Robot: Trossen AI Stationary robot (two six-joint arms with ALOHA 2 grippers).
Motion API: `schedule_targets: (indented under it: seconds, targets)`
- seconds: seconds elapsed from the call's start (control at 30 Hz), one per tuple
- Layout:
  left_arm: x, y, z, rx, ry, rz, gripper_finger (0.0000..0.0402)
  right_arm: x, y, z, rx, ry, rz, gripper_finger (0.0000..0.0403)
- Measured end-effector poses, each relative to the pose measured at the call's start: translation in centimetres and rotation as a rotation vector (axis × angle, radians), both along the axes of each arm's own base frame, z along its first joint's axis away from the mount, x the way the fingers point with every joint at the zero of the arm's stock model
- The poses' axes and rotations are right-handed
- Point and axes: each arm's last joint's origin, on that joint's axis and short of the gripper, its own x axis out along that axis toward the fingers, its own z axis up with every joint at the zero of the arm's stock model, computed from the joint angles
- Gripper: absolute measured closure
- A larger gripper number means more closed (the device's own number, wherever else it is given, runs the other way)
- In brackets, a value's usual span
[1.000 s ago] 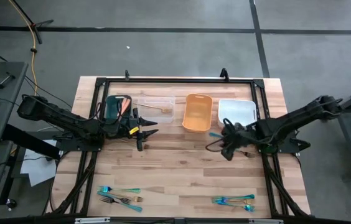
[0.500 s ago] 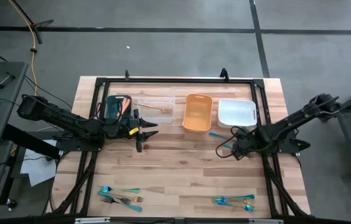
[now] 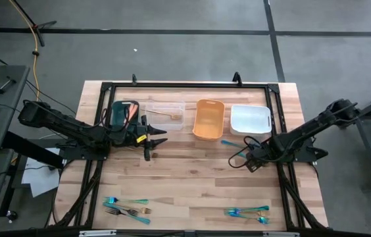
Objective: Sort silverware by color (type)
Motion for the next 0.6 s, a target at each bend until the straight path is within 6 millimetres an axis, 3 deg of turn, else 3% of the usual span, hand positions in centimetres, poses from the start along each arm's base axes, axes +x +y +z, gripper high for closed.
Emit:
schedule_targets:
  seconds: [0.27, 0.6]
  targets:
    - [0.0, 0.0, 0.0, 0.0, 0.0, 0.0, 0.027, 0.11, -0.01, -0.04, -0.012, -0.018, 0.014, 0.0271]
    - [0.0, 0.0, -0.01, -0.001, 0.0, 0.0, 0.027, 0.2, 0.04, -0.21, -0.015, -0.011, 0.017, 0.0309]
